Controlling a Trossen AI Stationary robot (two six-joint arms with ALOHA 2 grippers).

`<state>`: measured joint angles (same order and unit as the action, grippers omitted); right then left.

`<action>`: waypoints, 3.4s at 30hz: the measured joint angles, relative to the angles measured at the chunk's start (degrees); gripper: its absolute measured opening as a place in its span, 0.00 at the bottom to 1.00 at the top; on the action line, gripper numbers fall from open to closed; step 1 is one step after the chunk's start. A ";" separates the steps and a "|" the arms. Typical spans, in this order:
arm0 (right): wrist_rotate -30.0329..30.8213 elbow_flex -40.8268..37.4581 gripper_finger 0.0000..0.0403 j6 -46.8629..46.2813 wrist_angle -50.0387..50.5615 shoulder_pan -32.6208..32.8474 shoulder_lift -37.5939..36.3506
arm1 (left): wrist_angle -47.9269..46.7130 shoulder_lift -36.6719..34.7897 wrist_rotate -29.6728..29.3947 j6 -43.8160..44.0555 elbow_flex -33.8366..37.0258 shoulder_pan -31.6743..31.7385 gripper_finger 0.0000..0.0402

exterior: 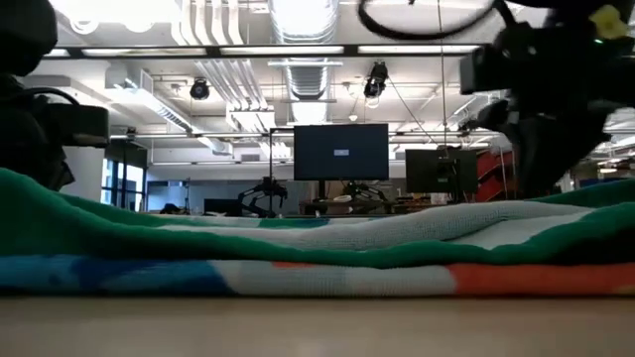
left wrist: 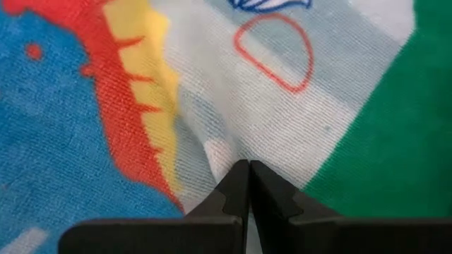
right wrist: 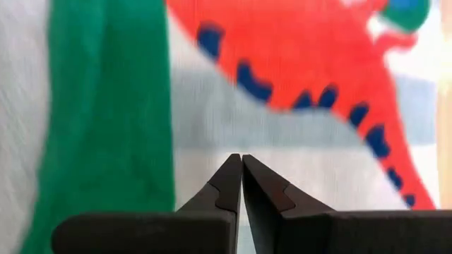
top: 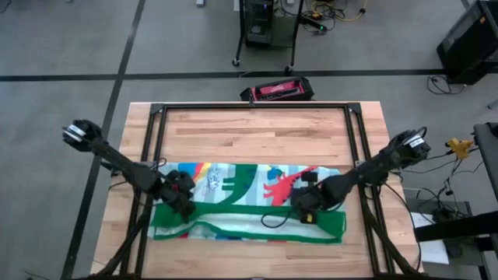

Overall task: Roll towel
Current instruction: Fold the green microfiber towel

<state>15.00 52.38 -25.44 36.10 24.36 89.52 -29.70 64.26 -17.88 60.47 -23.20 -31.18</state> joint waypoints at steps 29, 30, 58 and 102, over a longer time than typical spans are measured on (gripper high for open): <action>-4.49 5.49 0.00 -1.64 -22.09 10.11 12.46 | 0.75 1.91 -0.62 1.25 -0.20 -0.04 0.00; -5.43 5.49 0.00 -1.82 -22.18 10.38 12.52 | 0.75 1.91 -0.62 1.25 -0.20 -0.04 0.00; -5.21 4.78 0.00 -33.11 1.76 23.52 4.16 | 0.55 1.89 -0.31 1.98 -0.25 -0.04 0.00; -11.30 -5.02 0.00 -33.04 27.11 12.45 1.19 | -13.97 2.23 19.42 8.70 -3.42 -0.07 0.00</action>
<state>3.70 47.36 -58.48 63.22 36.81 90.71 -43.67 66.49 1.54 69.17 -26.61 -31.24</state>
